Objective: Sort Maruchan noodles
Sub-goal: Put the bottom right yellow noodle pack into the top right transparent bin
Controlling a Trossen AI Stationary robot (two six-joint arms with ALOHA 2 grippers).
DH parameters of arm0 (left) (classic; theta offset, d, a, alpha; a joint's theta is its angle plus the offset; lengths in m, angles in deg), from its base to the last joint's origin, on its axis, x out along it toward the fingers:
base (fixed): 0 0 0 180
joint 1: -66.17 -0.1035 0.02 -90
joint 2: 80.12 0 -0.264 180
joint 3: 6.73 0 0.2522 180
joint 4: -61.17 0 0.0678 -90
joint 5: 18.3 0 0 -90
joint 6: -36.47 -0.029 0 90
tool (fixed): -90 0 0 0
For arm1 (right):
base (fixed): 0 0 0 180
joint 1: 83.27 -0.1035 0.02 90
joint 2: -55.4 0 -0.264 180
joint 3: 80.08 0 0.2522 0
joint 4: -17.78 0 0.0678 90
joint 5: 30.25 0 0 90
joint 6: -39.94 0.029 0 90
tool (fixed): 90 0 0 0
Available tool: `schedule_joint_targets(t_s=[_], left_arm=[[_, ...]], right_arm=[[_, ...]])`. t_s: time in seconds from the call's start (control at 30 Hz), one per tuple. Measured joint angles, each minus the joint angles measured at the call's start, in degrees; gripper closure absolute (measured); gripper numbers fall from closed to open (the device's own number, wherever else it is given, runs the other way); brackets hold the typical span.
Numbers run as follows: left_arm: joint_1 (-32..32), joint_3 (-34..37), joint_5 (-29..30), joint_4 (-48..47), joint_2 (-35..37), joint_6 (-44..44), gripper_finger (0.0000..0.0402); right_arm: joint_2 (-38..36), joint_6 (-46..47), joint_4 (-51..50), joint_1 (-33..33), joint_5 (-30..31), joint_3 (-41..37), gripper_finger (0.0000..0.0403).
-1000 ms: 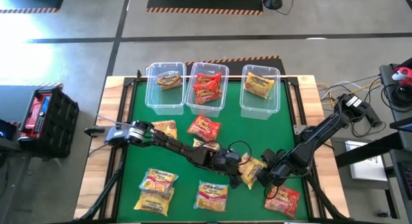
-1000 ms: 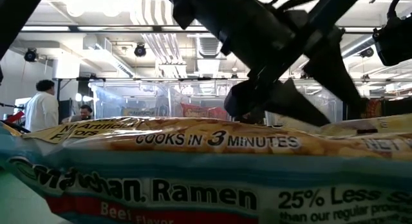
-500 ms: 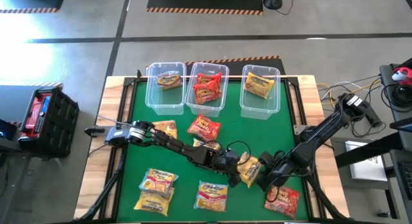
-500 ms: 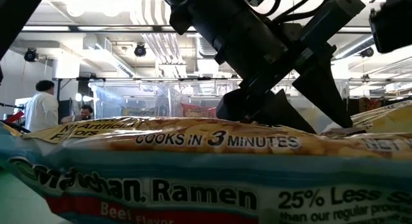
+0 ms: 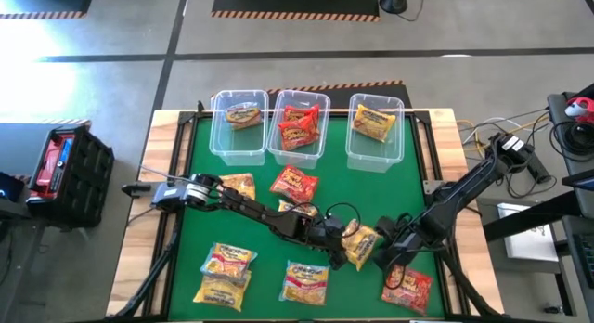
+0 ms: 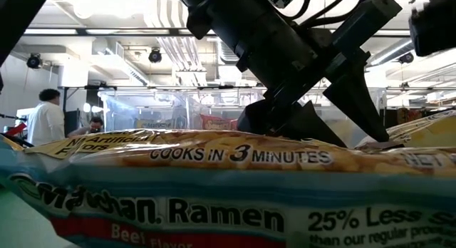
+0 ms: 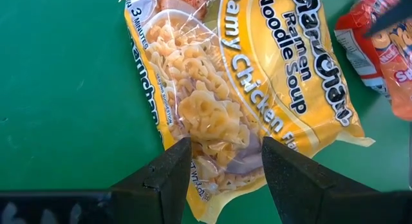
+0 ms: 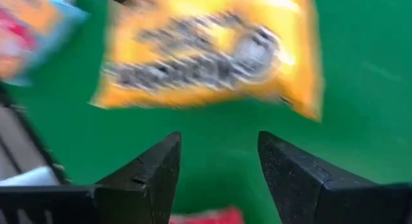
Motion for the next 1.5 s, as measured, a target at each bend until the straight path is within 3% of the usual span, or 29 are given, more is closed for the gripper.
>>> schedule_joint_targets(t_s=[0.2, 0.67, 0.9, 1.27, 1.5], left_arm=[[-0.2, 0.1, 0.3, 0.6, -0.1, 0.9, 0.0232], [-1.0, 0.6, 1.7, 1.1, -0.1, 1.4, 0.0232], [-1.1, 1.5, 2.0, 1.3, -0.1, 3.9, 0.0232], [-2.2, 5.5, 2.7, 6.2, -0.1, 6.5, 0.0232], [-2.7, 5.5, 2.2, 6.3, -0.1, 5.5, 0.0232]], right_arm=[[-1.3, -0.3, -5.5, 0.3, -5.3, 1.8, 0.021], [-16.0, 2.0, -10.3, 6.5, -1.6, 0.1, 0.0142], [-13.3, 5.1, -8.8, 6.5, 4.4, -0.6, 0.0131], [-7.8, 6.7, -6.0, 7.1, 4.4, -0.9, 0.0115], [-5.8, 6.3, 1.2, 7.7, 9.1, -3.0, 0.0108]])
